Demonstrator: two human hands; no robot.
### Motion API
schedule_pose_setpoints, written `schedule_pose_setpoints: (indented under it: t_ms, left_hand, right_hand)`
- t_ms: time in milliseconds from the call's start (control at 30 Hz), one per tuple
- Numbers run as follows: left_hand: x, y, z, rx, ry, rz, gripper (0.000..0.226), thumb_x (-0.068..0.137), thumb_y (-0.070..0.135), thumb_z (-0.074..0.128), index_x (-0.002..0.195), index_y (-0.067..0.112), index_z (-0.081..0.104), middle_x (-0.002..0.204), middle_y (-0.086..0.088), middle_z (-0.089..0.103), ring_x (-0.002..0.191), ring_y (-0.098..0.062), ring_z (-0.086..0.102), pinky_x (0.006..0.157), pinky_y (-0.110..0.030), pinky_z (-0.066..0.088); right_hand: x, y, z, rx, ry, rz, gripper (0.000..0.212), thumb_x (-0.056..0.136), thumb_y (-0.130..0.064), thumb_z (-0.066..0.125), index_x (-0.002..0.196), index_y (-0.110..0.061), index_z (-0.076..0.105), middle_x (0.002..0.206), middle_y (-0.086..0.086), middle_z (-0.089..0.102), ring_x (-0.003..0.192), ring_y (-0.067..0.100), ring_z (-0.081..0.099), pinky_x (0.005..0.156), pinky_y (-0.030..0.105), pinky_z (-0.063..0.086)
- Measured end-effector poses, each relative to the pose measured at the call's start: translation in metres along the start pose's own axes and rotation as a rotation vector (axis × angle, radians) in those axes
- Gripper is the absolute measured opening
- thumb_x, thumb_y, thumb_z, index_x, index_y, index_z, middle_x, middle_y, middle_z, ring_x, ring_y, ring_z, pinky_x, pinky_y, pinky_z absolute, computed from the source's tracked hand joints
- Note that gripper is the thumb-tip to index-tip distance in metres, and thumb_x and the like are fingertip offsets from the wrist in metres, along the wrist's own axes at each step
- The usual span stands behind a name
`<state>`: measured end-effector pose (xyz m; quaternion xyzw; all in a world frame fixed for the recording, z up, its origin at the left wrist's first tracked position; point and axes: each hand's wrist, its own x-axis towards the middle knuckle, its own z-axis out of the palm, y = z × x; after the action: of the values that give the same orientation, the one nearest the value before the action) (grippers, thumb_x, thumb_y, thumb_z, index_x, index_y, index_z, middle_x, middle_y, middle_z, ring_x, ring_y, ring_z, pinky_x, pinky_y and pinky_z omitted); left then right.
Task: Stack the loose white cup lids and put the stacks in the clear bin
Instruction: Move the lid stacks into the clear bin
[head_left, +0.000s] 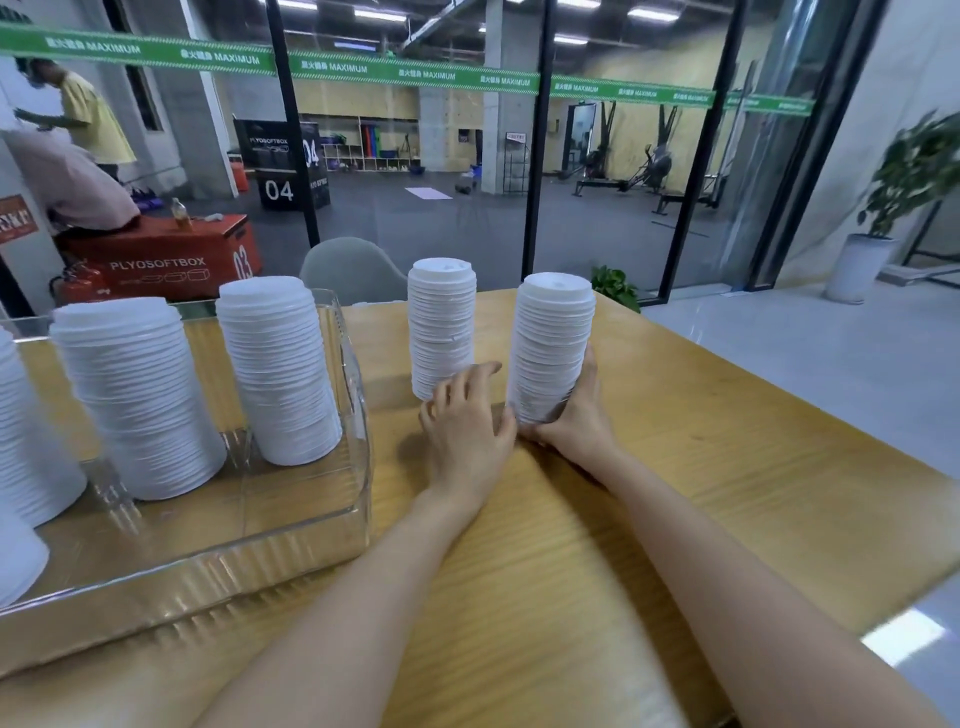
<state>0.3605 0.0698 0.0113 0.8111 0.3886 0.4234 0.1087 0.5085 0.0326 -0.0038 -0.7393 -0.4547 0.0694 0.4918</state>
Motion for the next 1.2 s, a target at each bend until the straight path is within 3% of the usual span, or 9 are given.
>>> schedule_pose_setpoints:
  t_ms: [100,233,333,467,600,833,967,1067,1200]
  left_hand:
    - [-0.002,0.029,-0.017,-0.079,0.145,0.148,0.045,0.084,0.034,0.051,0.127,0.021,0.057,0.125,0.003,0.061,0.113,-0.022,0.052,0.099,-0.050,0.041]
    - [0.002,0.058,-0.042,-0.169,0.113,0.361,0.052,0.087,0.033,0.053,0.137,0.019,0.049,0.149,-0.007,0.043,0.130,-0.026,0.038,0.108,-0.035,0.025]
    - [-0.002,0.065,-0.059,-0.158,0.046,0.434,0.054,0.087,0.033,0.052,0.139,0.018,0.049,0.150,-0.008,0.042,0.132,-0.024,0.036,0.109,-0.036,0.027]
    - [-0.014,0.066,-0.079,-0.146,-0.059,0.467,0.052,0.090,0.043,0.044,0.135,0.018,0.053,0.136,-0.003,0.054,0.123,-0.025,0.047,0.102,-0.047,0.041]
    - [-0.029,0.065,-0.109,-0.113,-0.046,0.488,0.053,0.090,0.046,0.043,0.136,0.020,0.052,0.135,-0.001,0.054,0.123,-0.021,0.045,0.102,-0.038,0.037]
    - [-0.037,0.059,-0.193,-0.039,0.064,0.529,0.052,0.092,0.044,0.043,0.138,0.022,0.049,0.136,0.002,0.054,0.124,-0.017,0.042,0.100,-0.036,0.031]
    - [-0.039,0.044,-0.244,0.009,0.141,0.521,0.050,0.094,0.042,0.044,0.139,0.021,0.048,0.135,0.000,0.054,0.123,-0.018,0.042,0.098,-0.031,0.026]
    - [-0.038,0.023,-0.275,0.066,0.191,0.506,0.049,0.094,0.041,0.046,0.138,0.020,0.049,0.135,0.000,0.054,0.123,-0.022,0.046,0.100,-0.039,0.032]
    - [-0.035,-0.009,-0.305,0.137,0.212,0.451,0.049,0.093,0.041,0.046,0.136,0.020,0.051,0.133,0.000,0.056,0.124,-0.023,0.045,0.101,-0.040,0.031]
  right_hand:
    - [-0.031,-0.004,-0.016,0.031,-0.044,-0.015,0.145,0.039,-0.048,0.086,0.155,-0.028,0.002,0.152,-0.002,0.031,0.136,0.019,0.039,0.106,0.046,0.042]
    - [-0.067,-0.012,-0.030,0.047,-0.066,-0.049,0.147,0.038,-0.051,0.083,0.156,-0.022,0.001,0.153,-0.001,0.030,0.135,0.017,0.039,0.104,0.041,0.043]
    - [-0.091,-0.017,-0.036,0.068,-0.082,-0.080,0.146,0.043,-0.040,0.089,0.156,-0.024,-0.002,0.155,-0.007,0.028,0.138,0.013,0.036,0.107,0.044,0.042]
    - [-0.123,-0.030,-0.042,0.074,-0.090,-0.140,0.141,0.045,-0.047,0.085,0.151,-0.044,-0.009,0.158,-0.010,0.024,0.142,0.014,0.031,0.106,0.051,0.042]
    - [-0.149,-0.053,-0.045,0.094,-0.074,-0.208,0.135,0.045,-0.053,0.082,0.134,-0.070,-0.018,0.161,-0.008,0.017,0.145,0.017,0.027,0.107,0.053,0.040]
    - [-0.177,-0.117,-0.039,0.137,-0.097,-0.377,0.135,0.057,-0.025,0.090,0.152,-0.040,-0.006,0.138,-0.039,0.013,0.133,0.005,0.026,0.106,0.048,0.042]
    - [-0.188,-0.167,-0.019,0.194,-0.118,-0.464,0.133,0.056,-0.022,0.089,0.150,-0.040,-0.004,0.137,-0.022,0.025,0.132,0.007,0.031,0.099,0.048,0.050]
    - [-0.185,-0.196,0.009,0.237,-0.153,-0.518,0.139,0.056,-0.024,0.091,0.154,-0.023,-0.008,0.153,-0.012,0.016,0.141,0.008,0.025,0.110,0.047,0.041]
    - [-0.171,-0.223,0.056,0.207,-0.194,-0.501,0.146,0.049,-0.047,0.087,0.155,-0.017,-0.009,0.160,0.003,0.014,0.148,0.019,0.019,0.119,0.049,0.026]
